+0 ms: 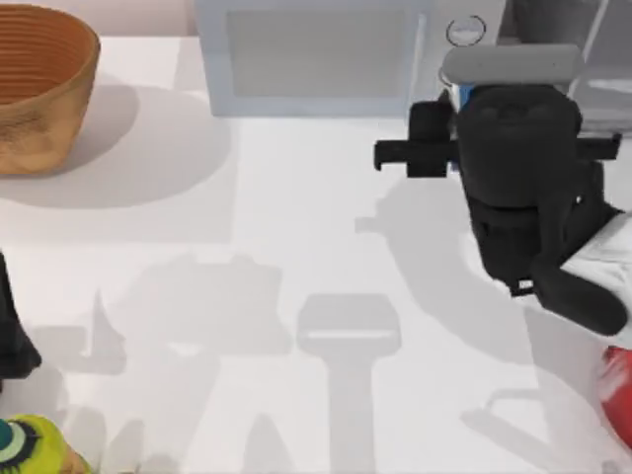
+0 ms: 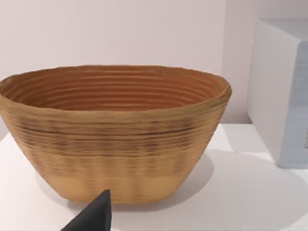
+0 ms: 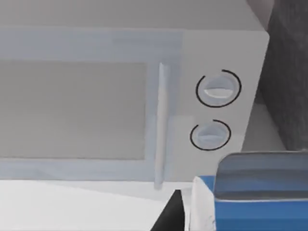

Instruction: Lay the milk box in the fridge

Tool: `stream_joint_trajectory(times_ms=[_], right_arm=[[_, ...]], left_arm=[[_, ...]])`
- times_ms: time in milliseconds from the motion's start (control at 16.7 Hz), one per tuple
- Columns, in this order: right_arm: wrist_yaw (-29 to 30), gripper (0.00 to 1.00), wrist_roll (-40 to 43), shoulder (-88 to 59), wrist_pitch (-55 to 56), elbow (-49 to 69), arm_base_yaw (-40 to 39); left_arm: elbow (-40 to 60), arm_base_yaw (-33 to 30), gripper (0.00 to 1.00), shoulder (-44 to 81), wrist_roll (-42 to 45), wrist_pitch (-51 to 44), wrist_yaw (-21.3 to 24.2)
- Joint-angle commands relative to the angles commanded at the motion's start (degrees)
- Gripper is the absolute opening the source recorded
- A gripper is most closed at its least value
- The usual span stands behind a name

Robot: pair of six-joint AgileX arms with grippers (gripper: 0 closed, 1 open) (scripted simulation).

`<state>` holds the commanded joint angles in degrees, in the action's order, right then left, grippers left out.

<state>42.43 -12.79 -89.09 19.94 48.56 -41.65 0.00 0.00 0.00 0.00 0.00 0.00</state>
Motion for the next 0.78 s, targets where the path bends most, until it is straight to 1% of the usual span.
stream_joint_trajectory(times_ms=[240,420,600,780], right_arm=[[-7.5,0.0,0.8,18.8,-2.7,-7.7,7.4],[-13.5,0.0,1.9,28.9,-4.8,-13.5,12.2],[-18.0,0.0,4.6,38.4,-7.5,-19.2,17.5],[-22.4,0.0,7.2,52.7,-9.5,-24.8,23.1]], left_arm=[[0.0,0.0,1.0,0.0,0.0,0.0,0.0],[0.0,0.0,1.0,0.0,0.0,0.0,0.0],[0.0,0.0,1.0,0.0,0.0,0.0,0.0],[0.0,0.0,1.0,0.0,0.0,0.0,0.0]])
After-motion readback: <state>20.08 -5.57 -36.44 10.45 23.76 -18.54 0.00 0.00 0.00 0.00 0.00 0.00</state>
